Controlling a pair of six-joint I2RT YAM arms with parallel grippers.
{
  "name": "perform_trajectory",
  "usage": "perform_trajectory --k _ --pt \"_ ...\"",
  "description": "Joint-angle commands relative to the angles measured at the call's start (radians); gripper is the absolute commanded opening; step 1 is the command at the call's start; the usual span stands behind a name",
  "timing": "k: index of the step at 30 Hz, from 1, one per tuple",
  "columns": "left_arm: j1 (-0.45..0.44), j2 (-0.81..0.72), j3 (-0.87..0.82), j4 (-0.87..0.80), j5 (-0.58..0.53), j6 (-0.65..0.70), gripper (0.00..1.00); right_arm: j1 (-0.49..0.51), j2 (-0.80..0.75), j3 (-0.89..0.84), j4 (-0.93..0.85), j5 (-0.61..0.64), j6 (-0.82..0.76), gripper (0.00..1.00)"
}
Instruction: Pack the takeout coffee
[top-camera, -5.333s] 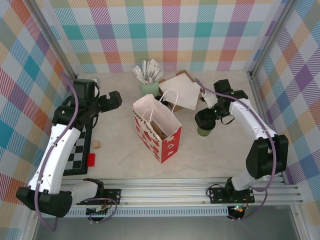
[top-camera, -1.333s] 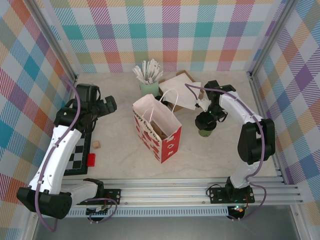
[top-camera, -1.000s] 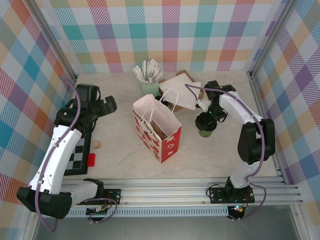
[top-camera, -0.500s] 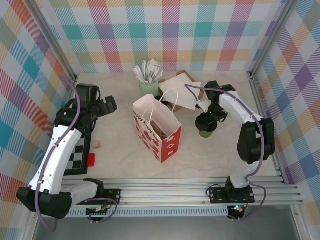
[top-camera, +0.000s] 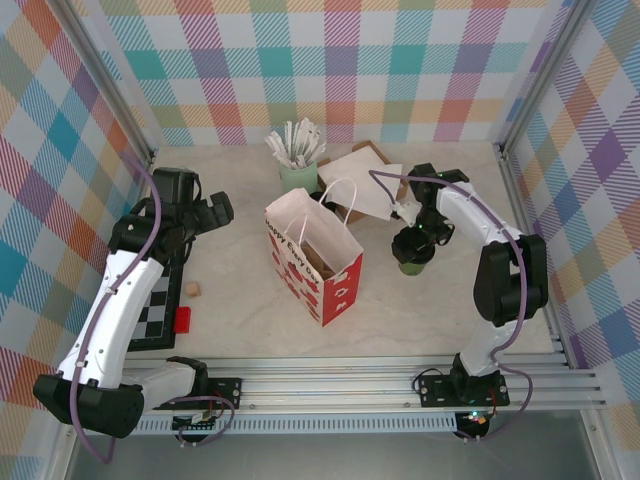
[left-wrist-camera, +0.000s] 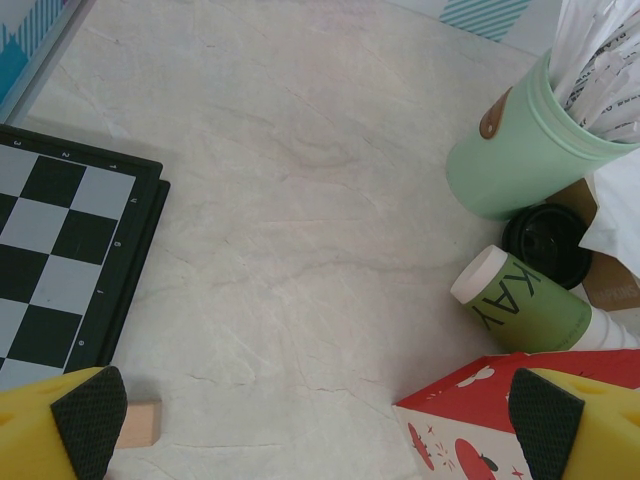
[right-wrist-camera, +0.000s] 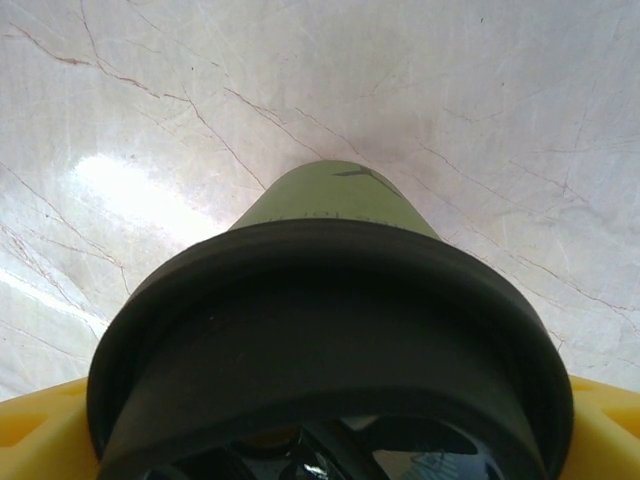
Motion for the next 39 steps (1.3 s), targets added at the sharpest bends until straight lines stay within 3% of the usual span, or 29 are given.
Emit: perform_trajectory --k 1,6,8,12,15,20,28,31,39 --pt "-0.002 0.002 -0.007 -0.010 0.002 0.017 1.00 0.003 -0.008 0.017 -0.028 0.004 -0.004 0.83" --pt "-0.003 0.011 -0.004 0.012 0.057 0.014 1.00 0.003 -0.030 0.029 -0.045 0.002 0.016 0.65" --pt "-0.002 0.018 -0.004 0.029 0.100 0.014 1.00 0.003 -0.050 0.036 -0.056 -0.001 0.026 0.63" --pt "-0.007 0.039 -0.001 0.073 0.202 0.025 1.00 0.005 -0.092 0.076 -0.102 0.021 0.061 0.63" --pt "-0.029 0.066 0.014 0.109 0.266 0.056 1.00 0.013 -0.120 0.125 -0.162 0.026 0.109 0.57" --pt "-0.100 0.133 0.067 0.146 0.362 0.173 1.00 0.026 -0.151 0.259 -0.296 0.040 0.215 0.56" --pt "-0.166 0.287 0.209 0.098 0.371 0.294 0.94 0.107 -0.205 0.505 -0.394 0.041 0.395 0.54" --pt "-0.169 0.336 0.240 0.086 0.377 0.299 0.83 0.167 -0.201 0.618 -0.441 0.065 0.430 0.54" --pt "-0.194 0.400 0.276 0.077 0.413 0.299 0.33 0.306 -0.202 0.841 -0.509 0.128 0.498 0.53"
